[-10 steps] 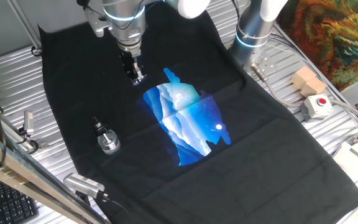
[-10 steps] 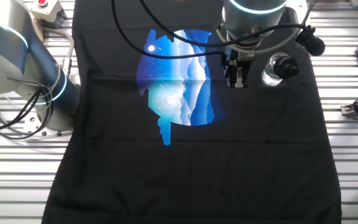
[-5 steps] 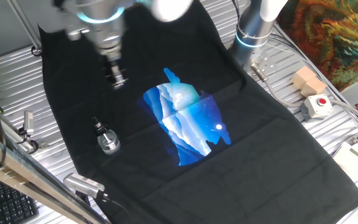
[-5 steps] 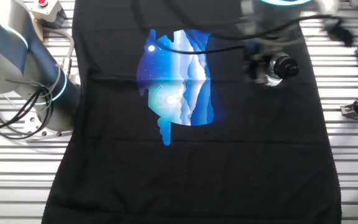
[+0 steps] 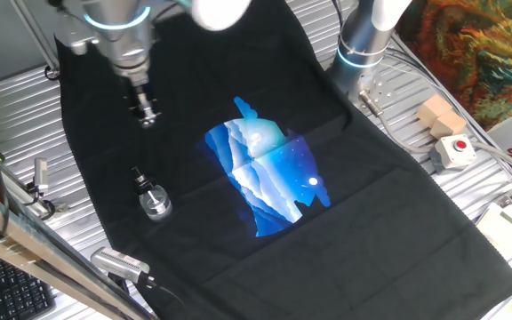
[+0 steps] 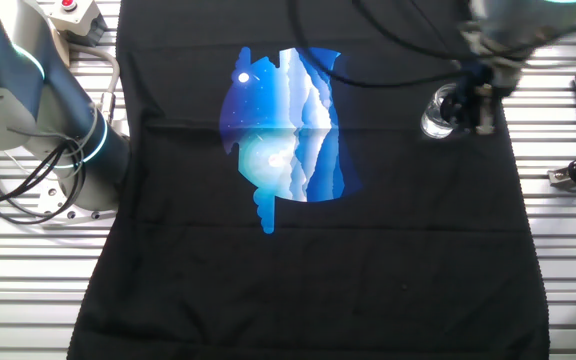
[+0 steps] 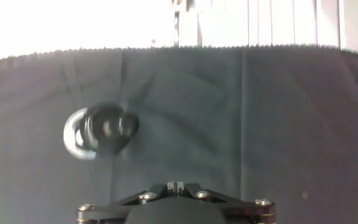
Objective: Screw the lid onto the jar
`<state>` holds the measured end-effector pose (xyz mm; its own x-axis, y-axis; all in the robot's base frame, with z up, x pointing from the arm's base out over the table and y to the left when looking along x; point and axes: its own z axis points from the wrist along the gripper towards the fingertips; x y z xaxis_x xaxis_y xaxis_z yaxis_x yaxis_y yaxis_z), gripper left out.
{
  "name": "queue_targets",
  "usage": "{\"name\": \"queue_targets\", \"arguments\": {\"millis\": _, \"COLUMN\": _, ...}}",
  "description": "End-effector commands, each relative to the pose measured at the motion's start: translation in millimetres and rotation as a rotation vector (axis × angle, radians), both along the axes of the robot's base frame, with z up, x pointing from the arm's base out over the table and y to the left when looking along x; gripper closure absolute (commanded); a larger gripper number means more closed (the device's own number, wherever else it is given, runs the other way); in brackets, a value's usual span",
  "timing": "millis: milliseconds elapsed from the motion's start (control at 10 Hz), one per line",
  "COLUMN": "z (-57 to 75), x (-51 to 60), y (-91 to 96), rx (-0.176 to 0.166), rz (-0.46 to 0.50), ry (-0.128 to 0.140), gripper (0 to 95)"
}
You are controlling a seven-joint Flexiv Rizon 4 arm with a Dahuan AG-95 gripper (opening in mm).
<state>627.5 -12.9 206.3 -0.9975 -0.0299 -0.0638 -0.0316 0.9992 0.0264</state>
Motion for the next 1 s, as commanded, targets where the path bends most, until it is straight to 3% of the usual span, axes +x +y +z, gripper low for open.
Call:
{"name": "queue_targets", "arguments": {"millis": 100, "z": -2.3, "x": 6.9, "y": 1.6, "rx": -0.002, "rz": -0.001, "ry": -0.008, "gripper": 95.0}}
{"name": "queue_targets", "arguments": {"millis": 400, "z": -4.5, "x": 28.2, "y": 5.2, "rx": 0.008, "rz": -0.003, "ry": -0.004, "gripper": 95.0}}
{"name": "queue_targets", "arguments": {"millis": 600, "z": -2.6, "x": 46.5, "y": 14.0, "rx": 0.03, "rz": -0.009, "ry": 0.001, "gripper": 95.0}}
{"name": "queue_targets", "arguments": {"millis": 700, "z": -0.4, "x": 52.3, "y": 17.5, "rx": 0.061, "rz": -0.018, "ry": 0.0, "gripper": 95.0}}
{"name": "queue_targets", "arguments": {"millis": 1000, "z": 2.6, "x": 56.1, "y": 20.4, "rx": 0.122, "rz": -0.025, "ry": -0.01, "gripper": 95.0}}
